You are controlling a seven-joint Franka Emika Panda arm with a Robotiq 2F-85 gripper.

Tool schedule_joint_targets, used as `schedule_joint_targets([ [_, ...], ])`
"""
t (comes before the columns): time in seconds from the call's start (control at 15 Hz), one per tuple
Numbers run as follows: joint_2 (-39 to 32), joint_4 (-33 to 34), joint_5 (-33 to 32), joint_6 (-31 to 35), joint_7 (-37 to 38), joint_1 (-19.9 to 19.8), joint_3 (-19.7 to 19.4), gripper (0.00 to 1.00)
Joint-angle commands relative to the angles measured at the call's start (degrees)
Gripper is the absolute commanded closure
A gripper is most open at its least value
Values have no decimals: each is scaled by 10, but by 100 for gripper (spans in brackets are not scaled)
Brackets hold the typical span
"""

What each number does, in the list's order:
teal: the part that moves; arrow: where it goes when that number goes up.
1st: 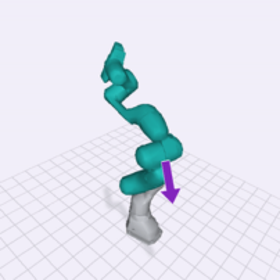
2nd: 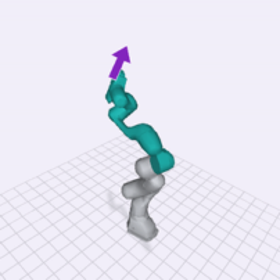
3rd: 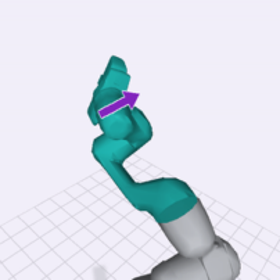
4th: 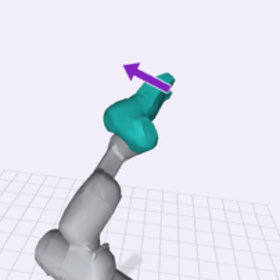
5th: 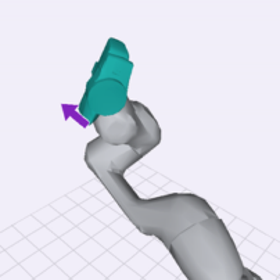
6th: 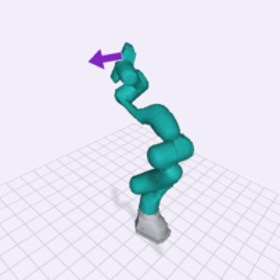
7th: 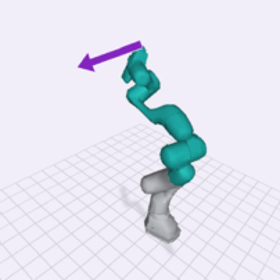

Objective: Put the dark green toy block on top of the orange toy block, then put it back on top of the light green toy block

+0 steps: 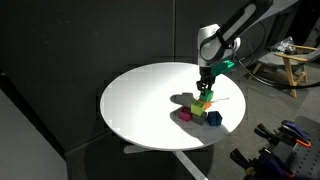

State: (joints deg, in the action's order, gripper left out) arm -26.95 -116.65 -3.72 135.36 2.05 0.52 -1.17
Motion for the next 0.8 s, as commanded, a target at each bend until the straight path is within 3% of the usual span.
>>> schedule_joint_targets([
  [0.0, 25, -5, -13, -21, 9, 8, -7, 73],
  [0.73, 87, -23, -19, -50, 9, 15, -1, 73],
])
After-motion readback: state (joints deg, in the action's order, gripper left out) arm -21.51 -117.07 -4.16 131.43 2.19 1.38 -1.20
